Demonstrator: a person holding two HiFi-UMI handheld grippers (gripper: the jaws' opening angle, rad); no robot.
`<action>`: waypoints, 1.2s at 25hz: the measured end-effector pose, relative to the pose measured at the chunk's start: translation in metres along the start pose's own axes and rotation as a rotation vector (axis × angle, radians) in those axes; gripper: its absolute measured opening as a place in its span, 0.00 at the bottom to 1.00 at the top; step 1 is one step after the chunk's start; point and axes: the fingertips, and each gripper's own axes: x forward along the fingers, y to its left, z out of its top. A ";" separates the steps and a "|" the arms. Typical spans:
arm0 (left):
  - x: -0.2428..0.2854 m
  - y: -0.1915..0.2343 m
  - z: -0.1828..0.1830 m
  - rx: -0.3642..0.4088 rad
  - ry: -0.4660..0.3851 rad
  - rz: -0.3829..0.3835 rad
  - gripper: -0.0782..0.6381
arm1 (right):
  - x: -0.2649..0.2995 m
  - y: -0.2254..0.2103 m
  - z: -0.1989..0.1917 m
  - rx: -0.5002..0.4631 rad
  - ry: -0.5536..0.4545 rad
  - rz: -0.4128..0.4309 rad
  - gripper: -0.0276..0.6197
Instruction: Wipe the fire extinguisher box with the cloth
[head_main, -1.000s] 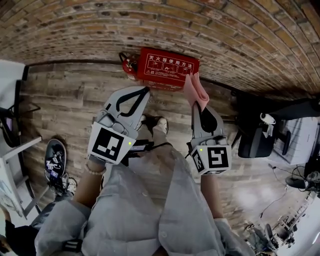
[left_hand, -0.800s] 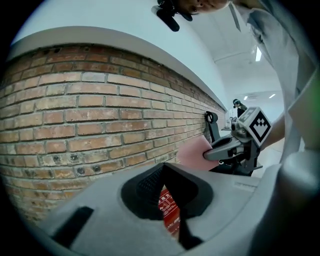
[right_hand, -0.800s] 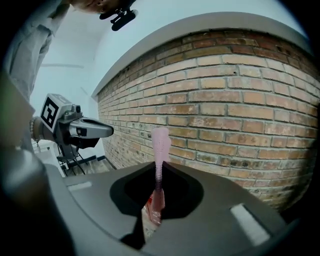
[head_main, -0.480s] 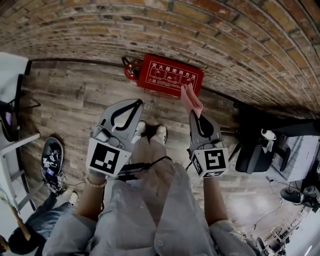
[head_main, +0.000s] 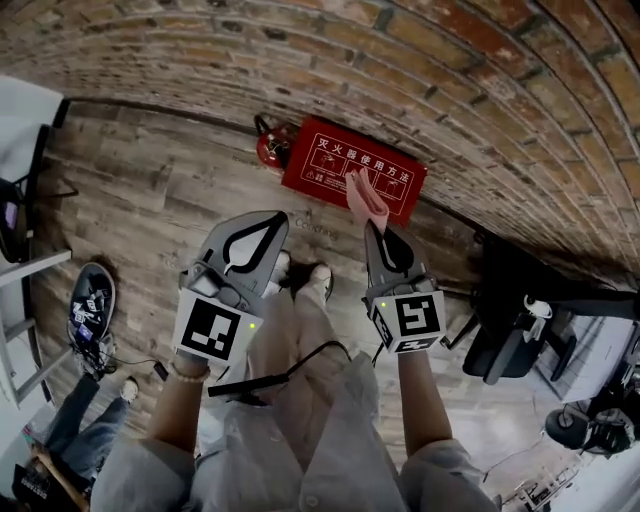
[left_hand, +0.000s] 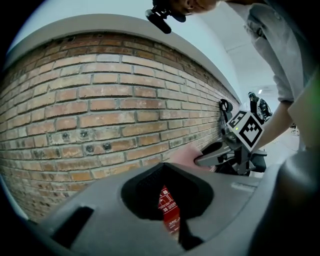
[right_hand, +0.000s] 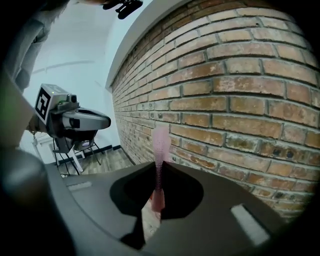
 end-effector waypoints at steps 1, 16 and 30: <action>0.003 0.004 -0.005 0.008 0.002 0.006 0.10 | 0.010 0.000 -0.001 -0.005 -0.003 0.009 0.08; 0.014 0.049 -0.086 -0.014 0.093 0.118 0.10 | 0.131 0.026 -0.042 -0.063 0.026 0.151 0.08; 0.025 0.071 -0.134 -0.053 0.133 0.136 0.10 | 0.224 0.034 -0.091 -0.087 0.149 0.223 0.08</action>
